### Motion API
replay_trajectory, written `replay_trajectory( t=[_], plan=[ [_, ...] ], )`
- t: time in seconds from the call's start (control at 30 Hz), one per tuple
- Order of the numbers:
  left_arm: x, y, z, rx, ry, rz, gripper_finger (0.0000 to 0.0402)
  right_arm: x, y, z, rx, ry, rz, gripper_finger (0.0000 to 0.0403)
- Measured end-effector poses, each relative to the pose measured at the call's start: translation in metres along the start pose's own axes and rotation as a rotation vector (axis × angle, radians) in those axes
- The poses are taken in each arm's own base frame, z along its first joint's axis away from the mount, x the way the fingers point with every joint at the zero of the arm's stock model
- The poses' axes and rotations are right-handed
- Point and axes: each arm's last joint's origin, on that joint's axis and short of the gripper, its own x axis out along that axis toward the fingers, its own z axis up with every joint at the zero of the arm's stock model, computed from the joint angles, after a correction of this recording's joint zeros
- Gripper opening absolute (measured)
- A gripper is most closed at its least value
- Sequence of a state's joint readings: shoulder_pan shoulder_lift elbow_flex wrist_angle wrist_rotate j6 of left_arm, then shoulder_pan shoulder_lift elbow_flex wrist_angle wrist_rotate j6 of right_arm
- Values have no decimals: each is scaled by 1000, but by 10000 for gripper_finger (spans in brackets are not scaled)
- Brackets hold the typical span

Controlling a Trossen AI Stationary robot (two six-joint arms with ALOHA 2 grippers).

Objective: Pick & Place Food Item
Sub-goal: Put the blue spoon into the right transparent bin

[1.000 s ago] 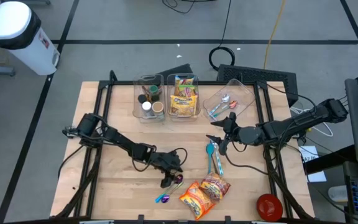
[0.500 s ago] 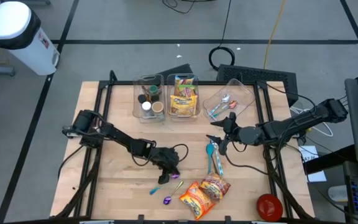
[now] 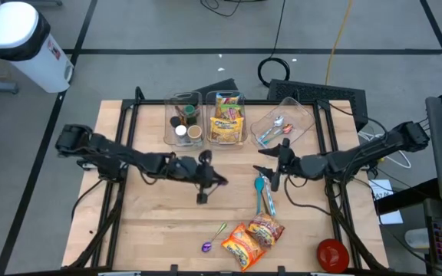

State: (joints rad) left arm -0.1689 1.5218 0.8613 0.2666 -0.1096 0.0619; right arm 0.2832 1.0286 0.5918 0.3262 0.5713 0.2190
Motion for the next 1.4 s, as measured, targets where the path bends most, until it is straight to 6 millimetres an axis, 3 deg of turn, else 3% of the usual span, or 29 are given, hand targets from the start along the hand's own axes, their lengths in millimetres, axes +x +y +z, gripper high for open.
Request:
replay_trajectory(
  t=[0.33, 0.9, 1.1, 1.4],
  plan=[
    [-1, 27, 15, 59, -155, 112, 11, 4, -3, -25, 4, -117, 47, 279],
    [-2, 29, 21, 66, -218, 93, 11, 77, 16, -37, 61, -114, 215, 271],
    [-2, 28, 21, 66, -216, 90, 13, 82, 19, -35, 72, -141, 219, 225],
    [-2, 28, 21, 63, -220, 88, 14, 83, 18, -35, 72, -140, 214, 82]
  ],
)
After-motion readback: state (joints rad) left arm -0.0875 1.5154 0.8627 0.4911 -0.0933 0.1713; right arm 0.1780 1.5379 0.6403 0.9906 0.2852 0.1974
